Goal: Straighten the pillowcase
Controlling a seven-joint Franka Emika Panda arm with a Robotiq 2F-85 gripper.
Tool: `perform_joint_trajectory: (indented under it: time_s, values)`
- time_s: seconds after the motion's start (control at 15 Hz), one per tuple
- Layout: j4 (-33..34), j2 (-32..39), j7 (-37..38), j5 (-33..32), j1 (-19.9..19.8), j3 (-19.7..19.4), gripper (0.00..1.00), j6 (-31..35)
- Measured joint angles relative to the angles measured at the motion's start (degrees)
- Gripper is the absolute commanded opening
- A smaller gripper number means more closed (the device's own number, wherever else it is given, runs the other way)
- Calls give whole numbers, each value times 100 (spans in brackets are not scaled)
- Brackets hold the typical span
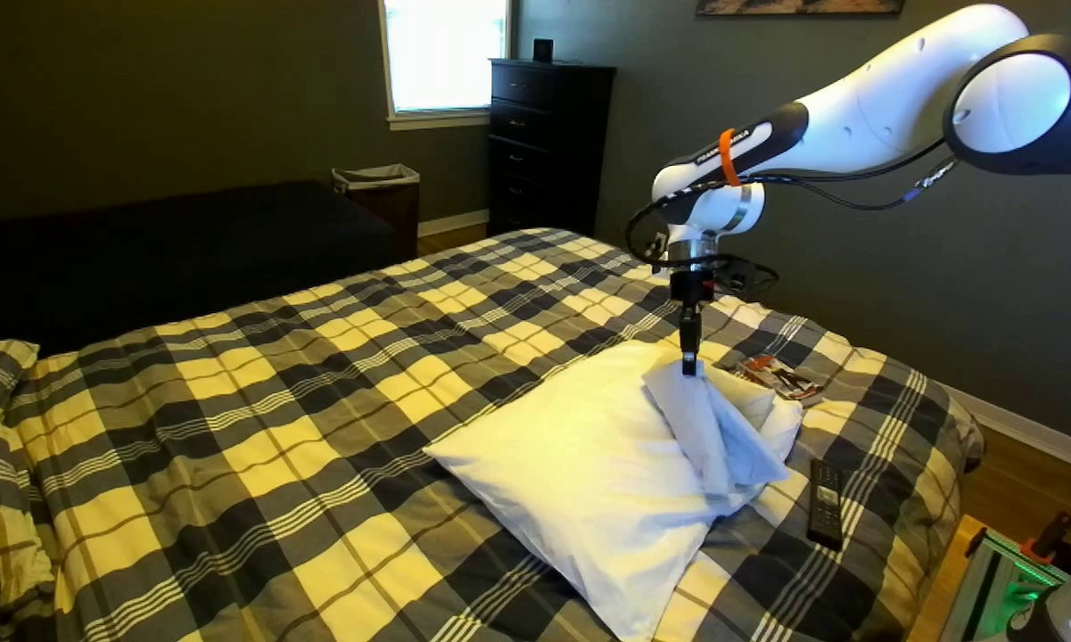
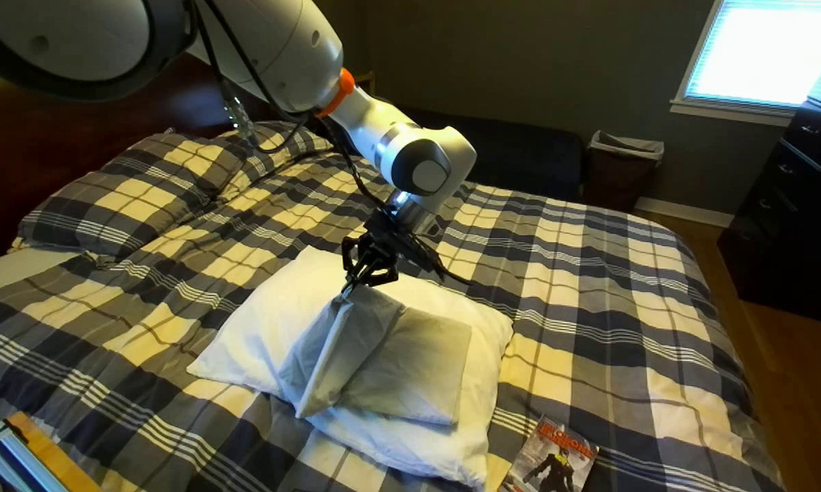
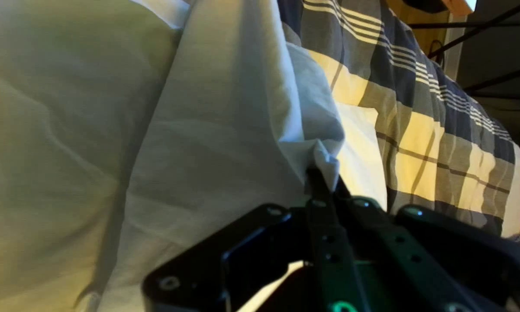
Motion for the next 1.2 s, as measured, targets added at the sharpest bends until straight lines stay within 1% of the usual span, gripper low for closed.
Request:
perform_joint_trajectory:
  time_s: [0.53,0.6,0.67,0.8,0.87,1.0,1.2]
  values:
    - [67,52,273,418,210,107,1,6]
    - [77,62,302,447,236,118,28,7]
    - [81,68,325,465,262,130,29,15]
    - [82,70,373,491,316,152,43,102]
    - [82,70,403,506,341,159,51,166]
    - [81,68,445,578,367,174,65,319]
    - [68,31,451,726,335,173,89,499]
